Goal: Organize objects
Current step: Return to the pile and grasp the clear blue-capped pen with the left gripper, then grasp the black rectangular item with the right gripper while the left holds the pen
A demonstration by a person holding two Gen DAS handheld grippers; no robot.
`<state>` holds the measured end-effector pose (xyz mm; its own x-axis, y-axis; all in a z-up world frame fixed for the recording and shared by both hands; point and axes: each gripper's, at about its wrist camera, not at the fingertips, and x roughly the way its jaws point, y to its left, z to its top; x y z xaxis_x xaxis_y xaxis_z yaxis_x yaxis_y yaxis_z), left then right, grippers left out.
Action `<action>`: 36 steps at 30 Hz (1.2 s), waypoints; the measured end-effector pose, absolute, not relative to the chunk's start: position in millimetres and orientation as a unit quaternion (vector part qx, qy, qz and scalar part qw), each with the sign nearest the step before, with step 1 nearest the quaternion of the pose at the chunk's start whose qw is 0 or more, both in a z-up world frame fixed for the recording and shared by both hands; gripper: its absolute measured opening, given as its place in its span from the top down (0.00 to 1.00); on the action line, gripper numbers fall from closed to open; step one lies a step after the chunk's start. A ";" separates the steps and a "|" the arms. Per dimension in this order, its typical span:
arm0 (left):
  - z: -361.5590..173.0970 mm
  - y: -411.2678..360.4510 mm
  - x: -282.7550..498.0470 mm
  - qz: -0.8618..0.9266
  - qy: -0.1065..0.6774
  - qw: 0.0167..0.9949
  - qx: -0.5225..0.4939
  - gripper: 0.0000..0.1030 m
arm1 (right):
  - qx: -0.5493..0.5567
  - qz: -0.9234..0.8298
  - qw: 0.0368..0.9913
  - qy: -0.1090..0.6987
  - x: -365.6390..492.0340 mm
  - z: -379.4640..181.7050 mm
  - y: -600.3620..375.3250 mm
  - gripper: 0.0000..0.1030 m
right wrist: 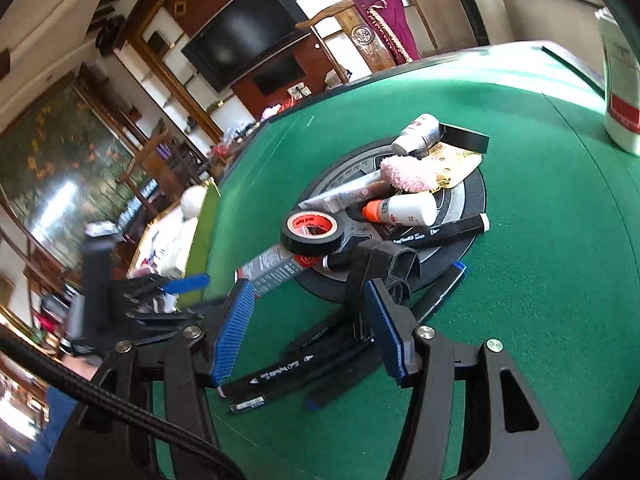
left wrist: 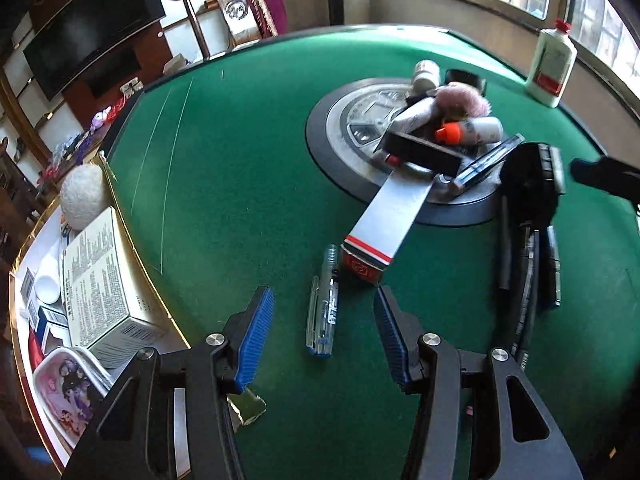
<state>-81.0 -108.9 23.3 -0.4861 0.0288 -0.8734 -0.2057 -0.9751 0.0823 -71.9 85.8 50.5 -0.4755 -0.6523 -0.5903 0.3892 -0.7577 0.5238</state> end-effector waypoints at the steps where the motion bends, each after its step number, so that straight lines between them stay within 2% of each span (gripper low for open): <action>1: 20.9 -110.5 -82.9 0.857 0.089 0.063 -0.504 0.55 | 0.405 -0.844 0.311 -0.163 -71.0 51.7 88.7 0.45; 3: 12.4 -112.9 -86.7 0.852 0.085 0.061 -0.513 0.55 | 0.398 -0.848 0.309 -0.165 -68.8 54.2 90.1 0.45; 4: 12.1 -114.6 -85.8 0.856 0.076 0.063 -0.507 0.59 | 0.395 -0.848 0.310 -0.167 -67.2 54.0 95.7 0.45; 5: 12.1 -115.3 -84.3 0.857 0.069 0.069 -0.506 0.68 | 0.391 -0.850 0.308 -0.169 -65.7 53.9 98.3 0.45; 6: 12.7 -114.0 -81.5 0.858 0.072 0.070 -0.503 0.69 | 0.389 -0.853 0.303 -0.169 -66.0 54.8 98.6 0.45; 8: 12.4 -108.3 -71.9 0.863 0.072 0.070 -0.495 0.88 | 0.391 -0.857 0.291 -0.165 -66.3 52.5 105.0 0.45; 12: 12.1 -87.8 -53.0 0.869 0.047 0.109 -0.480 0.88 | 0.410 -0.858 0.261 -0.164 -70.8 45.4 112.6 0.44; 15: 12.5 -74.0 -46.8 0.873 0.061 0.109 -0.471 0.88 | 0.414 -0.864 0.242 -0.151 -71.5 42.5 110.5 0.33; 17: 13.7 -76.3 -46.2 0.874 0.057 0.111 -0.470 0.88 | 0.418 -0.872 0.218 -0.132 -71.8 40.0 104.3 0.30; 23: 14.4 -80.5 -44.7 0.874 0.061 0.112 -0.469 0.88 | 0.433 -0.882 0.174 -0.069 -86.9 28.9 79.2 0.29; 25: 12.3 -76.9 -47.1 0.876 0.070 0.110 -0.465 0.88 | 0.433 -0.884 0.165 -0.054 -90.6 22.0 74.2 0.31; 27: 11.3 -75.4 -47.9 0.876 0.072 0.111 -0.463 0.88 | 0.445 -0.881 0.155 -0.031 -93.4 13.4 72.4 0.60; 28: 11.3 -76.2 -47.7 0.876 0.069 0.112 -0.464 0.88 | 0.440 -0.884 0.153 -0.030 -91.8 12.7 76.2 0.62; 36: 9.9 -75.6 -47.6 0.879 0.067 0.112 -0.458 0.88 | 0.410 -0.894 0.166 -0.074 -75.5 27.4 112.0 0.63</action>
<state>-47.6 -75.6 9.9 -0.5549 0.1358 -0.8207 -0.2591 -0.9657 0.0154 -75.5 112.0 27.4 -0.6079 -0.3576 -0.7089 0.2364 -0.9339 0.2684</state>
